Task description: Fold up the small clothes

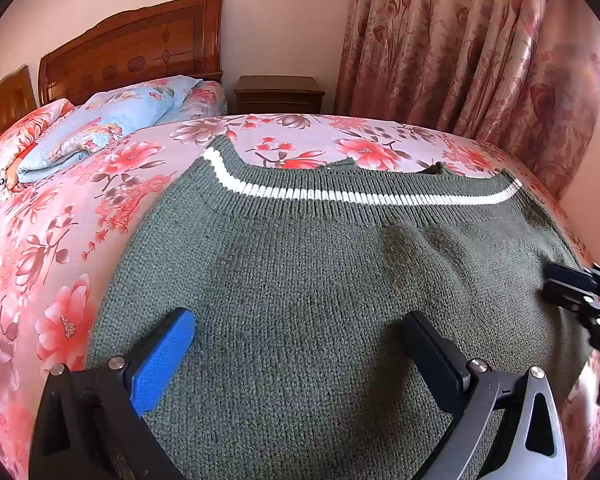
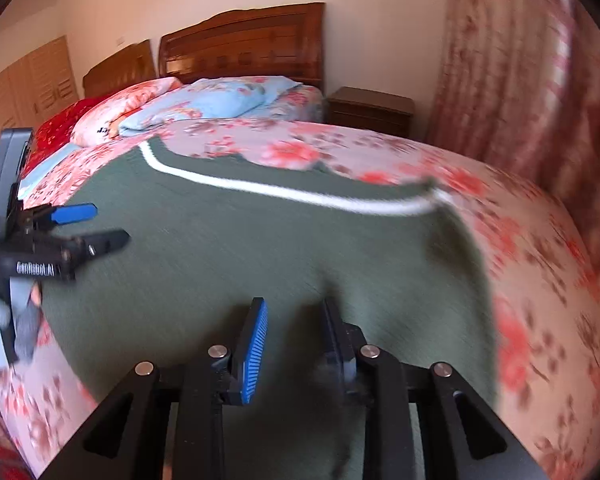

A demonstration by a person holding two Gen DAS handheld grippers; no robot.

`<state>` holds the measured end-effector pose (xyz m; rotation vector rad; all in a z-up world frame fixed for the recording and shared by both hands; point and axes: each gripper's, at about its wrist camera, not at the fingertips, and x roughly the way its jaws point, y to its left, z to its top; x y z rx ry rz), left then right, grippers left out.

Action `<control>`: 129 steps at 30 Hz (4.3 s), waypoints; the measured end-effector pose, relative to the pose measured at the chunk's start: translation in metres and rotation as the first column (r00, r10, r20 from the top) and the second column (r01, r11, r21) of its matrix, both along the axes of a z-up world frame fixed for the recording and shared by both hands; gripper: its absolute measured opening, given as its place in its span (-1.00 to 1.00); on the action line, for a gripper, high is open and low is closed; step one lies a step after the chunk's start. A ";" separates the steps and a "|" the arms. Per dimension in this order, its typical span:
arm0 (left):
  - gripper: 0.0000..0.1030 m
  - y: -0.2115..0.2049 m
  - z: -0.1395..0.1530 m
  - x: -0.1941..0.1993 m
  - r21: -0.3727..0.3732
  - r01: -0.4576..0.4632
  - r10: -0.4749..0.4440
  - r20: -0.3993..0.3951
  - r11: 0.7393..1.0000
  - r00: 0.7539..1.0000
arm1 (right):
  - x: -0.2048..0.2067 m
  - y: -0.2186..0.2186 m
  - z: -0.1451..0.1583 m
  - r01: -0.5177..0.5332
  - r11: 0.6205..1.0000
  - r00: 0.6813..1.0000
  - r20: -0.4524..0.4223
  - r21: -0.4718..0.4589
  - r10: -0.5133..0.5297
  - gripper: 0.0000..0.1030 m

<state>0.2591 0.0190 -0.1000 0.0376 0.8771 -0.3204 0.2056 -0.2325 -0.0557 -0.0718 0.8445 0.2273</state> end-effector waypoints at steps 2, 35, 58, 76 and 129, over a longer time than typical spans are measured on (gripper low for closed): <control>1.00 0.000 0.000 0.000 0.000 0.000 0.000 0.000 1.000 1.000 | -0.009 -0.012 0.000 0.037 0.999 0.999 0.000 -0.005 -0.037 -0.49; 1.00 -0.060 0.004 -0.070 0.108 0.143 -0.146 0.023 0.984 0.989 | -0.057 0.034 0.012 -0.091 0.995 0.994 0.050 -0.038 0.093 -0.46; 1.00 -0.052 0.048 0.034 0.119 0.051 -0.060 0.068 0.992 0.996 | 0.039 0.050 0.024 -0.073 0.997 0.997 0.007 -0.035 0.074 -0.43; 1.00 -0.026 0.001 0.087 0.105 0.016 -0.009 -0.069 0.994 0.998 | 0.082 -0.050 -0.005 0.187 0.965 0.981 -0.089 0.182 -0.173 -0.40; 1.00 -0.045 0.023 -0.034 0.033 0.121 -0.122 0.025 0.992 0.992 | -0.096 -0.107 -0.039 0.428 0.590 0.893 -0.221 0.684 -0.391 -0.53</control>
